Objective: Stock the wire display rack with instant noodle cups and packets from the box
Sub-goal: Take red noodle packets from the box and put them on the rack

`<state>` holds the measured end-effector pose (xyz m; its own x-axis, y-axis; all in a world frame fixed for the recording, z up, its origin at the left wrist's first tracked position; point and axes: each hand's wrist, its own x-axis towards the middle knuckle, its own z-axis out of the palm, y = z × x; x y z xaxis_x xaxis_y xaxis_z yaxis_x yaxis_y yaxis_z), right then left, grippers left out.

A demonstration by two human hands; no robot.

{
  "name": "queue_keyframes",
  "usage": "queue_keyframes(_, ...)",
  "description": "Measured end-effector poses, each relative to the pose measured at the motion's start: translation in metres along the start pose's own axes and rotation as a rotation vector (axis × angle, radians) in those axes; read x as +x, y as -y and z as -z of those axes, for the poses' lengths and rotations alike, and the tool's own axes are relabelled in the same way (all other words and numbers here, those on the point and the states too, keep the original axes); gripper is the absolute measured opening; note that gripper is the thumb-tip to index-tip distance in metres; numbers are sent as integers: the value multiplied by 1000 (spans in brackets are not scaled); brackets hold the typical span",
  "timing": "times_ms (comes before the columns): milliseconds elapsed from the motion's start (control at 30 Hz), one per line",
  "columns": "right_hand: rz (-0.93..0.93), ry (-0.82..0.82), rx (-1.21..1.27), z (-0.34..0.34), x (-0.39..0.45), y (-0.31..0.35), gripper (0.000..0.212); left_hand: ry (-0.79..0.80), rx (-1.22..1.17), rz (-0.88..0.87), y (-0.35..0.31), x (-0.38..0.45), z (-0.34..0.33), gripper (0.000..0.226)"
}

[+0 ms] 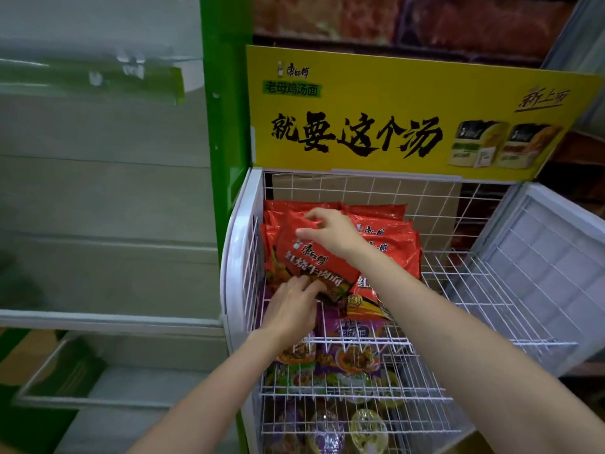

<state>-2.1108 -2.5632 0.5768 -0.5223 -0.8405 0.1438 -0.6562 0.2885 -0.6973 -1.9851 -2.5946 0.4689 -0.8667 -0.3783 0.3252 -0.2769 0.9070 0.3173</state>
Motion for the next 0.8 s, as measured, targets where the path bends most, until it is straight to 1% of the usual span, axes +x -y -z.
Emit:
queue_keyframes(33, 19, 49, -116, -3, 3, 3, 36, 17, -47, -6, -3, 4, -1, 39)
queue_keyframes(67, 26, 93, -180, -7, 5, 4, 38, 35, -97, 11, -6, 7, -2, 41)
queue_keyframes(167, -3, 145, -188, -13, 0, -4, 45, 77, -184, 118, -12, 16, -4, 45)
queue_keyframes(267, -38, 75, -173, 2, -12, -21, 50, 49, -227, 109, -23, 22, -5, 39)
queue_keyframes(400, -131, -42, -121, 45, -37, -55, 46, 28, -214, 71, -56, 43, -10, 25)
queue_keyframes(467, -196, -72, -99, 68, -56, -76, 44, 32, -263, 89, -80, 55, -15, 24)
queue_keyframes(567, -267, -141, -97, 103, -91, -107, 39, 40, -337, 58, -126, 66, -28, 24)
queue_keyframes(667, -326, -204, -68, 141, -131, -140, 34, 81, -383, -2, -182, 71, -46, 22)
queue_keyframes(800, -402, -231, 54, 194, -194, -183, 30, 113, -419, -71, -264, 75, -74, 23)
